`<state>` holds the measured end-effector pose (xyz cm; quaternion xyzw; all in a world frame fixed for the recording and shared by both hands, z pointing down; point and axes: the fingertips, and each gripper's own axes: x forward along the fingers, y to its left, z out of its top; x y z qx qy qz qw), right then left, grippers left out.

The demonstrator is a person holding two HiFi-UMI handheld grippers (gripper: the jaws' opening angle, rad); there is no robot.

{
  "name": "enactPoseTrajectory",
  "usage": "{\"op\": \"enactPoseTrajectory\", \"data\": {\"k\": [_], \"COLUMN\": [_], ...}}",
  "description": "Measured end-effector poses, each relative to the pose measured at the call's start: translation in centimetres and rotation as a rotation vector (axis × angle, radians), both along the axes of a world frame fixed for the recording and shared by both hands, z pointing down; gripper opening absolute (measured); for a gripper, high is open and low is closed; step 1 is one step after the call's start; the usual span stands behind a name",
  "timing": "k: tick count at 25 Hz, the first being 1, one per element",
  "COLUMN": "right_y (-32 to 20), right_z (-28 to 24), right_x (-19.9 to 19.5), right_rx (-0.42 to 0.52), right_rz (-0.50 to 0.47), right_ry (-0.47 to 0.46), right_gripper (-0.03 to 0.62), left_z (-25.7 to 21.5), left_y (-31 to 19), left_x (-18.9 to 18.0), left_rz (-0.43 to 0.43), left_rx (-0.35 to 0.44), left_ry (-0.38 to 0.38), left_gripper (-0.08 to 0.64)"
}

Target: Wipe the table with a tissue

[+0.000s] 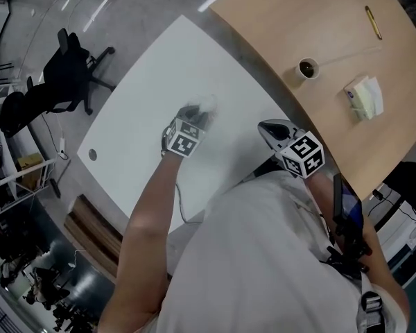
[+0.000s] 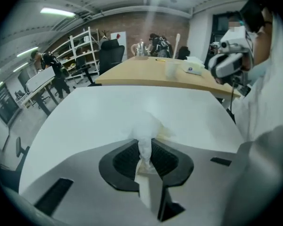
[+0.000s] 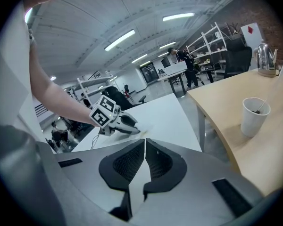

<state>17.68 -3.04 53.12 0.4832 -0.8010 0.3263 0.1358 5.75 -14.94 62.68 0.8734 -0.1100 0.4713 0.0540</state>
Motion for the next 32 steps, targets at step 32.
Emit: {"op": "enactPoseTrajectory", "data": {"k": [32], "right_y": [0.0], "right_z": [-0.1], "right_x": [0.2], "right_rx": [0.036], "right_rz": [-0.098], "right_ry": [-0.019], "right_gripper": [0.018], "left_z": [0.6], "left_y": [10.5], "left_x": [1.7], "left_rz": [-0.058], "left_rx": [-0.098], "left_ry": [0.006], "left_gripper": [0.063]}}
